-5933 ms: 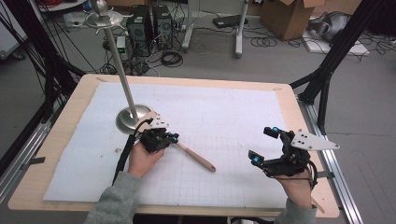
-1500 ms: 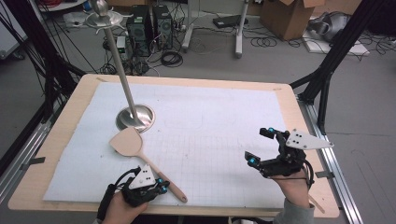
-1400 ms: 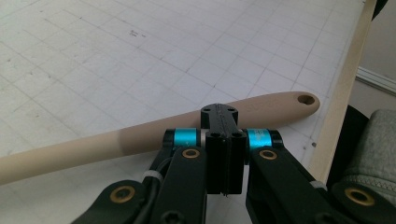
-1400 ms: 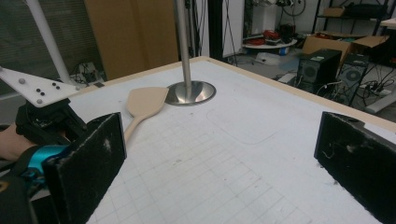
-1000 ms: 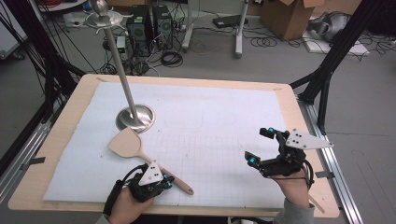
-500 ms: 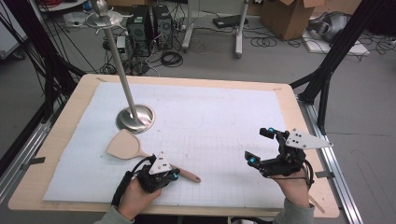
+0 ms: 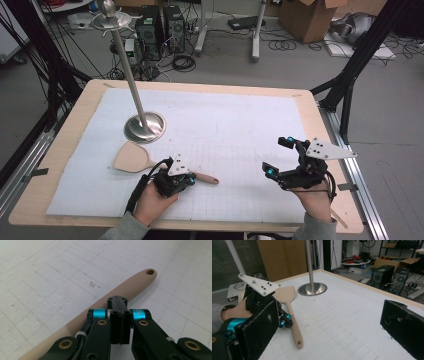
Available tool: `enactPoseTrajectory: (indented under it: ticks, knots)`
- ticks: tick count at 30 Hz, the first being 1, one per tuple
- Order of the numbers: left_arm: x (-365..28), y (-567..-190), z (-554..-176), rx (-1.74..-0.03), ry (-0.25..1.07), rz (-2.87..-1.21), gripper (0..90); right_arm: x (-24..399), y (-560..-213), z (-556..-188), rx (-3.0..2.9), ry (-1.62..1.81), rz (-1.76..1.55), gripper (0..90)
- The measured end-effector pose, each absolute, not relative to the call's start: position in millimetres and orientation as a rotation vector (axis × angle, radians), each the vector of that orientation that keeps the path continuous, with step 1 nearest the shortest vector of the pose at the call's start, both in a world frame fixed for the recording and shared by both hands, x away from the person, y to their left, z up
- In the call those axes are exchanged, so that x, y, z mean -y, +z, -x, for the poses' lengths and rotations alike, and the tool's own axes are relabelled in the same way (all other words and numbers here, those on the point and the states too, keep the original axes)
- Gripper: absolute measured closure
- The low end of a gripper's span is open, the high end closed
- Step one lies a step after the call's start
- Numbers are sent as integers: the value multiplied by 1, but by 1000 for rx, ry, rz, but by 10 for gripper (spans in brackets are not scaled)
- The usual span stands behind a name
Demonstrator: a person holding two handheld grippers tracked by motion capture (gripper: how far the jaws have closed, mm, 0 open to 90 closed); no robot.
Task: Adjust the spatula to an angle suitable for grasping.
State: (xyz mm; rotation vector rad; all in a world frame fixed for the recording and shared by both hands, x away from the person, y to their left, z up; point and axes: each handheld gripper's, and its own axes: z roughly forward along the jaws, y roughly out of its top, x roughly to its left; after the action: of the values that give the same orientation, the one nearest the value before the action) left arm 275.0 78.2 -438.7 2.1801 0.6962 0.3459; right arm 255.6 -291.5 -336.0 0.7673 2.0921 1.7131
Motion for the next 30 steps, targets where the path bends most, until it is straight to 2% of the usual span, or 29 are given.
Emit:
enactPoseTrajectory:
  ticks: [11, 18, 22, 30]
  knots:
    - [-67, -436, -303, -748, 363, -2204, 896, 291, -336, -257, -2093, 1709, -762, 12]
    - [-70, -440, -321, -809, 324, -2168, 896, 291, -336, -257, -2094, 1718, -767, 12]
    - [-64, -436, -330, -821, 363, -2222, 895, 291, -337, -257, -2096, 1717, -766, 12]
    - [-64, -435, -351, -895, 372, -2209, 896, 293, -336, -257, -2093, 1721, -771, 13]
